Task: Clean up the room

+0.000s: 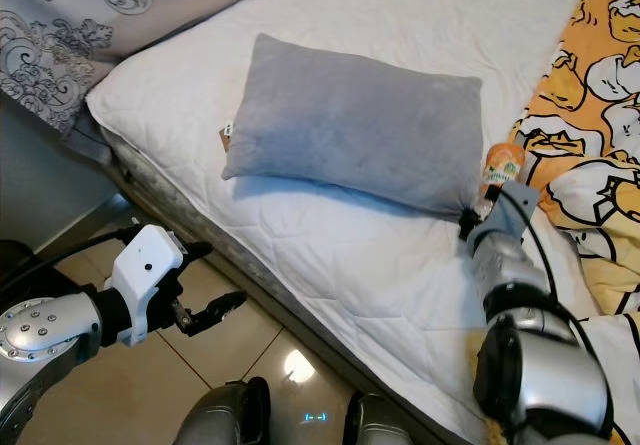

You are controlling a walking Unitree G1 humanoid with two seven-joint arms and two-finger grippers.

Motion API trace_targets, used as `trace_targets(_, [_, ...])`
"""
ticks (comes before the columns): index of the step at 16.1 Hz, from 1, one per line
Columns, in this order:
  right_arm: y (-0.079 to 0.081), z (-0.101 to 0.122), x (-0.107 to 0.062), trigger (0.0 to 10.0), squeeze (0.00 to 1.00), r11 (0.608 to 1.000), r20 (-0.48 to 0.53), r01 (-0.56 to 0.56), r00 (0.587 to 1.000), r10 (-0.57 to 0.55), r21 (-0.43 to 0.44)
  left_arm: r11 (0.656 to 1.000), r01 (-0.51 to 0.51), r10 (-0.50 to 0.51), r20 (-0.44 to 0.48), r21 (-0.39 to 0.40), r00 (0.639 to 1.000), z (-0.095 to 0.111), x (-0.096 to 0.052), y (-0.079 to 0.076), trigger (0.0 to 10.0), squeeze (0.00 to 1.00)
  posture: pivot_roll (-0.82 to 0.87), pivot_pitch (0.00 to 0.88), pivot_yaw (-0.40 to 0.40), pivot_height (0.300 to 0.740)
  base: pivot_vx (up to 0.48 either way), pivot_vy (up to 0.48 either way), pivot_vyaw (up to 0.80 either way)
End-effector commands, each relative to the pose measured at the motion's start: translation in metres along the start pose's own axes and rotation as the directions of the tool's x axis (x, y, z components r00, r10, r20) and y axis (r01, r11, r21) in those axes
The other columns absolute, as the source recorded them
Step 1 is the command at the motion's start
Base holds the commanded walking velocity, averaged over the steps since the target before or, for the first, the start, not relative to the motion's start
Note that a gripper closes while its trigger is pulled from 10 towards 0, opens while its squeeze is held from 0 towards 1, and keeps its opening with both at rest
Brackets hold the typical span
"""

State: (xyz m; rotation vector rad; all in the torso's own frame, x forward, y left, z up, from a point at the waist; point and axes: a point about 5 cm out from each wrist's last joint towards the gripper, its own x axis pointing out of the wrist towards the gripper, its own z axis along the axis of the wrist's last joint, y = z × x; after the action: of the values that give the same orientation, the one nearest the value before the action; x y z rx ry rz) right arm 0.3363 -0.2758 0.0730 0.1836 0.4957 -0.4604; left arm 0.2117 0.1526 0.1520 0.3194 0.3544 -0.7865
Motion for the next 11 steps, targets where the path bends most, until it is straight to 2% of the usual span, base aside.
trace_targets(1, [-0.011,-0.009,-0.002,10.0,0.00,0.997,-0.008,0.062,0.998,-0.062,-0.046,1.000,0.003,-0.003,-0.008,0.022,1.000,0.000,-0.001,-0.003,10.0,0.00,0.05,0.169,0.035,0.740,0.000,0.000,0.00])
trace_targets(2, [-0.012,-0.012,-0.003,10.0,0.00,0.996,-0.006,0.072,0.997,-0.072,-0.061,1.000,0.004,-0.003,-0.009,0.023,1.000,0.000,-0.002,-0.003,10.0,0.00,0.05,0.169,0.035,0.740,0.000,0.000,0.00])
trace_targets(3, [-0.013,-0.017,-0.007,10.0,1.00,0.994,-0.010,0.078,0.997,-0.079,-0.073,1.000,0.007,-0.007,-0.010,0.028,1.000,0.000,-0.001,-0.003,10.0,0.00,0.04,0.168,0.039,0.740,0.000,0.000,0.00])
trace_targets(5, [-0.008,-0.023,-0.013,10.0,1.00,0.994,-0.027,0.057,0.998,-0.060,-0.088,0.999,0.012,-0.011,-0.008,0.034,1.000,0.001,0.001,-0.002,10.0,0.00,0.04,0.172,0.041,0.740,0.000,0.000,0.00])
trace_targets(8, [-0.007,-0.018,-0.023,10.0,1.00,0.994,0.027,0.080,0.997,-0.078,-0.079,0.999,0.018,-0.017,-0.010,0.038,1.000,0.001,0.001,-0.002,10.0,0.00,0.04,0.177,0.043,0.740,0.000,0.000,0.00])
trace_targets(11, [-0.007,0.007,-0.034,10.0,1.00,0.995,0.159,0.096,0.983,-0.091,-0.026,0.999,0.017,-0.017,-0.013,0.045,1.000,0.001,0.000,0.001,10.0,0.00,0.05,0.181,0.043,0.740,0.000,0.000,0.00])
